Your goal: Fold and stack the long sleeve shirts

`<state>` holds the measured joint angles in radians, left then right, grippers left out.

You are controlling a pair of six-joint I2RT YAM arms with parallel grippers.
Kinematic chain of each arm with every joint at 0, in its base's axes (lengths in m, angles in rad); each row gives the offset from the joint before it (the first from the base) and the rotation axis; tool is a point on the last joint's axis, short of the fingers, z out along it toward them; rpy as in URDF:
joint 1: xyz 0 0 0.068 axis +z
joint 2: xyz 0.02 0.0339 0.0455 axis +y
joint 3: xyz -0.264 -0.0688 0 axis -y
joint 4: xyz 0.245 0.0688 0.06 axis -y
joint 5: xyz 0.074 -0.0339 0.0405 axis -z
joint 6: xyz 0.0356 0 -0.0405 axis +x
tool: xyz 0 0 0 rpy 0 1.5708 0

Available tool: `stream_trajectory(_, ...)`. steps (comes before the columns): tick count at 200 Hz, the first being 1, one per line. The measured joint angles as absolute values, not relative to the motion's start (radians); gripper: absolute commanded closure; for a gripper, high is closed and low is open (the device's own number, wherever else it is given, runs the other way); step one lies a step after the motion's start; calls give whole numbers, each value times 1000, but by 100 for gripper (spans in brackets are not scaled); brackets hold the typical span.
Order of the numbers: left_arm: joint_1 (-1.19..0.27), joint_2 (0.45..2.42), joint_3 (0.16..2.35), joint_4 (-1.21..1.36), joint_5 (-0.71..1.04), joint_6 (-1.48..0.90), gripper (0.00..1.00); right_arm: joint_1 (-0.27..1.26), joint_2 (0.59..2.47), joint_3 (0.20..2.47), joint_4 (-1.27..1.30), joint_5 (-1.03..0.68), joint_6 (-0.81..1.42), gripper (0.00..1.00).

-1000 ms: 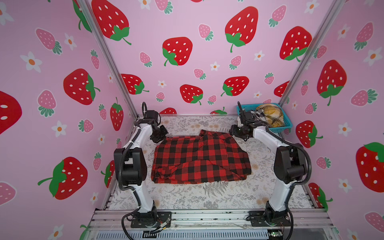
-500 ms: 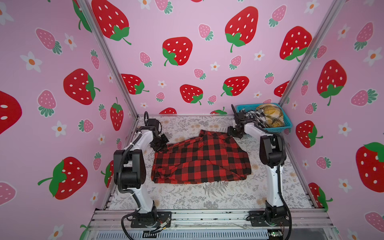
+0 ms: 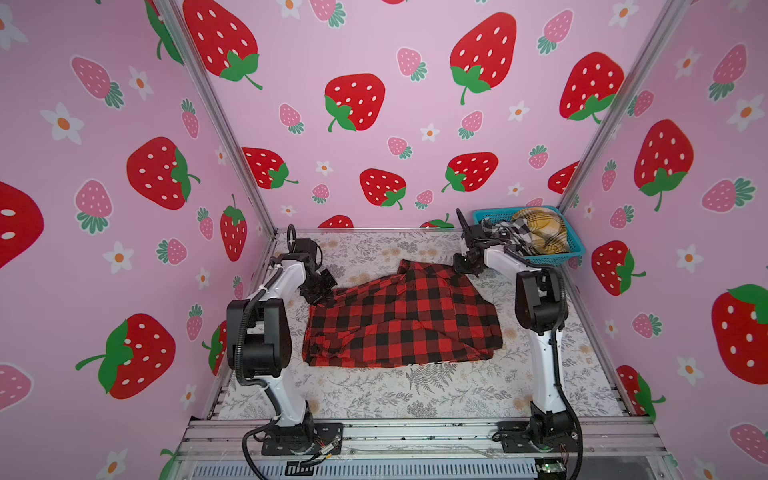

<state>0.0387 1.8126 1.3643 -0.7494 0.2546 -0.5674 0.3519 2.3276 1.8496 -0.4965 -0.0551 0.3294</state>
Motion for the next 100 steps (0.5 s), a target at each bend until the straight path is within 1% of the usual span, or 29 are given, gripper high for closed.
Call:
stream_trajectory(35, 41, 1813, 1348, -741, 254, -564, 100, 365, 2325, 1843, -494, -55, 318, 49)
stream_trajectory(48, 41, 1813, 1345, -739, 255, -564, 100, 369, 2321, 1832, -487, -54, 316, 53)
stream_trajectory(53, 41, 1813, 1343, -737, 255, -564, 100, 371, 2318, 1826, -483, -53, 316, 55)
stream_trajectory(67, 41, 1813, 1337, -735, 255, -564, 100, 373, 2310, 1809, -472, -52, 313, 67)
stream_trajectory(82, 41, 1815, 1333, -734, 254, -564, 100, 373, 2306, 1800, -470, -51, 322, 76)
stream_trajectory(100, 41, 1820, 1333, -732, 254, -561, 100, 373, 2306, 1800, -471, -49, 319, 84)
